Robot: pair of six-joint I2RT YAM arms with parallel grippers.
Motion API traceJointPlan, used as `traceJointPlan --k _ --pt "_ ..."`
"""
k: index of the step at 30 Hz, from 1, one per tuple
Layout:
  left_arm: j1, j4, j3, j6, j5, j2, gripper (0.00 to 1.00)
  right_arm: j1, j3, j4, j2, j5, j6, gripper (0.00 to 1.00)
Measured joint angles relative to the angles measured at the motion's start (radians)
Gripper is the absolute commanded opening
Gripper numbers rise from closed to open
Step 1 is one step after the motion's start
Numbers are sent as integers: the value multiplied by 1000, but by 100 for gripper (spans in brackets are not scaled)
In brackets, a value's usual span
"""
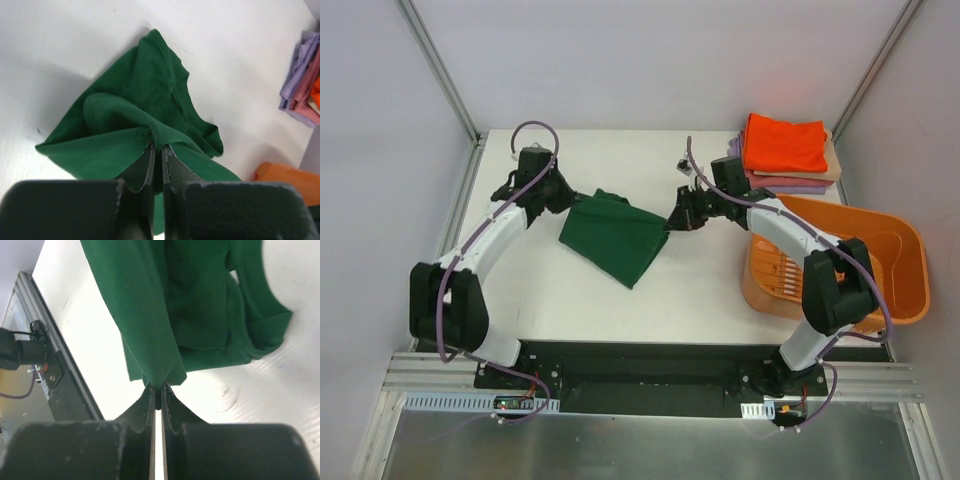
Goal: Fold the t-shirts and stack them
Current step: Fold the long partially folded tshirt into a neat square
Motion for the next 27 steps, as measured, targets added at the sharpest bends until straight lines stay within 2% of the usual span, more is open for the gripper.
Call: traceJointPlan --k 5,9,12,13,14,15,16,17,18,21,22,27 --pt "0 10 125 26 0 201 0 -18 71 1 118 40 0 1" --pt "0 15 228 41 5 352 3 -36 132 7 215 70 2 5" --pt "0 20 296 55 21 447 7 -53 178 8 279 80 5 7" --pt "0 21 308 58 23 466 13 -56 188 9 294 85 5 9" --pt "0 20 321 60 24 484 26 -60 207 7 315 89 5 13" --pt "1 19 333 63 24 500 27 -63 222 6 333 93 5 27" --pt "2 19 343 69 23 513 31 -66 239 4 351 99 7 47" --pt "4 19 354 70 21 525 41 -69 256 -2 369 105 11 66" --pt "9 19 366 73 21 534 53 -74 272 -10 383 114 13 96" --pt "26 20 391 90 19 550 85 -84 321 -50 417 145 0 96" --pt "28 20 394 92 19 550 99 -87 341 -68 425 152 -5 96" --pt "40 18 406 99 32 541 99 -89 415 -125 428 173 -27 96"
